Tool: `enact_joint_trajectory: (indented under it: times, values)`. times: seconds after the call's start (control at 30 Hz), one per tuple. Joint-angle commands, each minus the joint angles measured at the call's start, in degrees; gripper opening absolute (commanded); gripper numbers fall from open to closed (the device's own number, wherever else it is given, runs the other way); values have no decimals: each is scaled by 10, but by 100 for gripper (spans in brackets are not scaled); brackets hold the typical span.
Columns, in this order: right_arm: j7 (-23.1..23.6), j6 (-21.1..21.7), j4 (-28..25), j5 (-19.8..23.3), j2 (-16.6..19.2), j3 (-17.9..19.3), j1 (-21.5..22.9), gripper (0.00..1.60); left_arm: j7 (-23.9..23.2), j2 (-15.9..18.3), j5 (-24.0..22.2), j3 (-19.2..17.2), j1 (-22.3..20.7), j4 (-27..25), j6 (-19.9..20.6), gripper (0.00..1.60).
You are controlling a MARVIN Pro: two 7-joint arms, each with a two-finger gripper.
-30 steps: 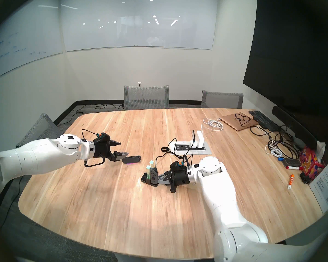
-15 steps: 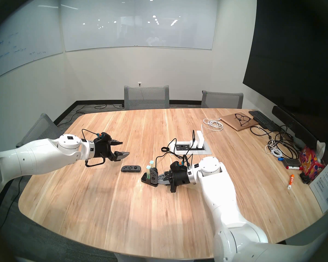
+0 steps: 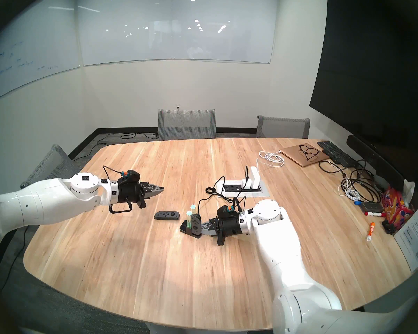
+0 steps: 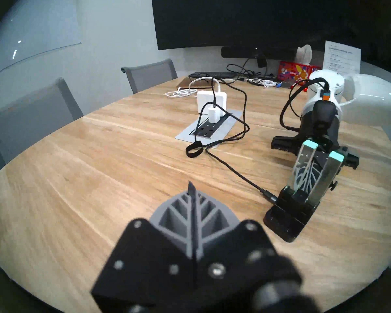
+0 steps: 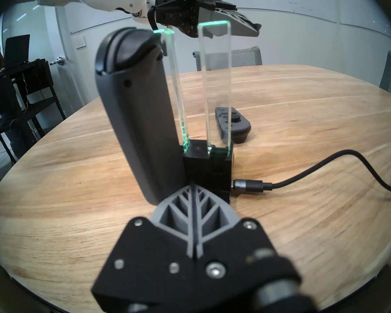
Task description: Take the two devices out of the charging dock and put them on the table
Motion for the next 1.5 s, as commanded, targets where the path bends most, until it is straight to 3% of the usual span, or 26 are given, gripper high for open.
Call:
enact_joint_trajectory:
  times: [0.0, 0.33, 0.57, 0.97, 1.47]
  values:
    - [-1, 0, -1, 0, -7, -4, -3, 0, -64, 3, -2, -8, -11, -3, -32, 0]
    - [-1, 0, -1, 0, -7, -4, -3, 0, -142, -26, 2, -4, -19, 19, -33, 0]
    - [-1, 0, -1, 0, -7, -4, -3, 0, -173, -47, 10, 0, -26, 13, -19, 0]
    - [-1, 0, -1, 0, -7, -4, -3, 0, -185, -70, 45, 13, -35, 8, 18, 0]
    - [-1, 0, -1, 0, -7, -4, -3, 0, -178, -75, 67, 18, -23, 7, 30, 0]
